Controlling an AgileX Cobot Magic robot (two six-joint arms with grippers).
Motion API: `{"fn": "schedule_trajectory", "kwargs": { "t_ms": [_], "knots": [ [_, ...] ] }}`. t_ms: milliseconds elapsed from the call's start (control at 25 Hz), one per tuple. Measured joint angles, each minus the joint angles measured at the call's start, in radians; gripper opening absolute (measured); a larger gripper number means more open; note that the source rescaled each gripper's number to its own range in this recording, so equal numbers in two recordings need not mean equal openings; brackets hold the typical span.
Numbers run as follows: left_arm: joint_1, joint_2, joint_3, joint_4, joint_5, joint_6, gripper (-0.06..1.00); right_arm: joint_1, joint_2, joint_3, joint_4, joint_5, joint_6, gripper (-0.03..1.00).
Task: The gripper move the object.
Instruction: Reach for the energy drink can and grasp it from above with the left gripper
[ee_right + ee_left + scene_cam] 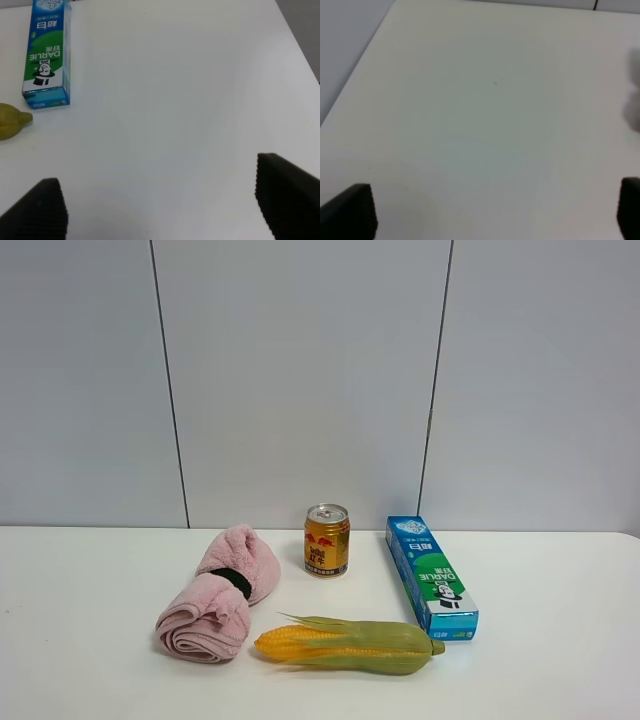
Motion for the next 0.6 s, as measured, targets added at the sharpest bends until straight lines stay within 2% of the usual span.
{"fn": "schedule_trajectory", "kwargs": {
  "t_ms": [600],
  "knots": [
    [0.0, 0.0, 0.0, 0.0, 0.0, 0.006, 1.0, 0.0, 0.0, 0.0, 0.0, 0.0, 0.0, 1.0]
  ]
}}
